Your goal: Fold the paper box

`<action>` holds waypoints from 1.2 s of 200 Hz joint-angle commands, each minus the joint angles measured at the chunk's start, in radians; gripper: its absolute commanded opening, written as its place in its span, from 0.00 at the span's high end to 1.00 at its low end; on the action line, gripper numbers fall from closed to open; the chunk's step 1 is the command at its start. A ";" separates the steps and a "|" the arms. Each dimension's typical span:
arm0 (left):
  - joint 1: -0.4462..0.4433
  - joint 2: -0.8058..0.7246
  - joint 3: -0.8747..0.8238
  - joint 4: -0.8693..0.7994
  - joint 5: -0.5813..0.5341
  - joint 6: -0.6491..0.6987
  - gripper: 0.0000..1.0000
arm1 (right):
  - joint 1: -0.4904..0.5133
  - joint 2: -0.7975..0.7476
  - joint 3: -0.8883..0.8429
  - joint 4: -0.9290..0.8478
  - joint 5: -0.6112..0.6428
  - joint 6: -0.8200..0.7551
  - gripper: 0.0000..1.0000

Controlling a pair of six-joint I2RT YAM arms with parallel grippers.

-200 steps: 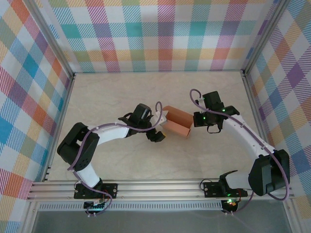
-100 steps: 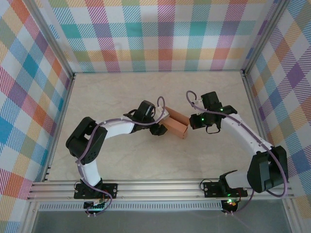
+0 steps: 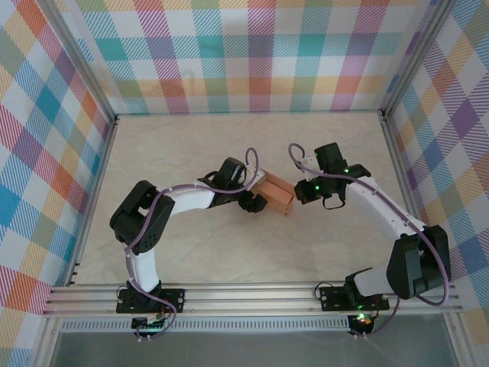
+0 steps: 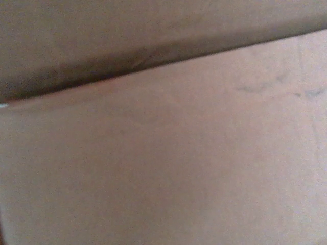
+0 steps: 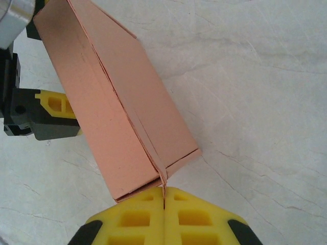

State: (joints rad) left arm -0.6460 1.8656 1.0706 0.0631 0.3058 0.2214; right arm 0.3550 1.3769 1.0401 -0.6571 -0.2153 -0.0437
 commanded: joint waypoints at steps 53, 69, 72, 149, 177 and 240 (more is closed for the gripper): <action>0.006 0.015 0.031 0.022 0.050 -0.016 0.18 | 0.008 0.006 0.026 0.016 -0.041 -0.037 0.56; 0.006 0.017 0.034 0.020 0.053 -0.016 0.18 | 0.009 0.009 0.023 0.032 -0.057 -0.047 0.47; 0.005 0.017 0.033 0.020 0.054 -0.017 0.18 | 0.008 0.011 0.022 0.034 -0.062 -0.047 0.46; 0.005 0.033 0.046 0.012 0.054 -0.027 0.18 | 0.009 0.096 0.041 0.072 -0.173 -0.217 0.32; 0.008 0.039 0.053 0.008 0.053 -0.033 0.18 | 0.009 0.116 0.047 0.057 -0.121 -0.241 0.32; 0.010 0.040 0.059 -0.006 0.053 -0.038 0.18 | 0.009 0.073 0.046 0.062 -0.067 -0.211 0.31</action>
State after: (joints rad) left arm -0.6319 1.8919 1.1046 0.0761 0.3202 0.1902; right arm 0.3542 1.4796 1.0702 -0.6048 -0.2787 -0.2459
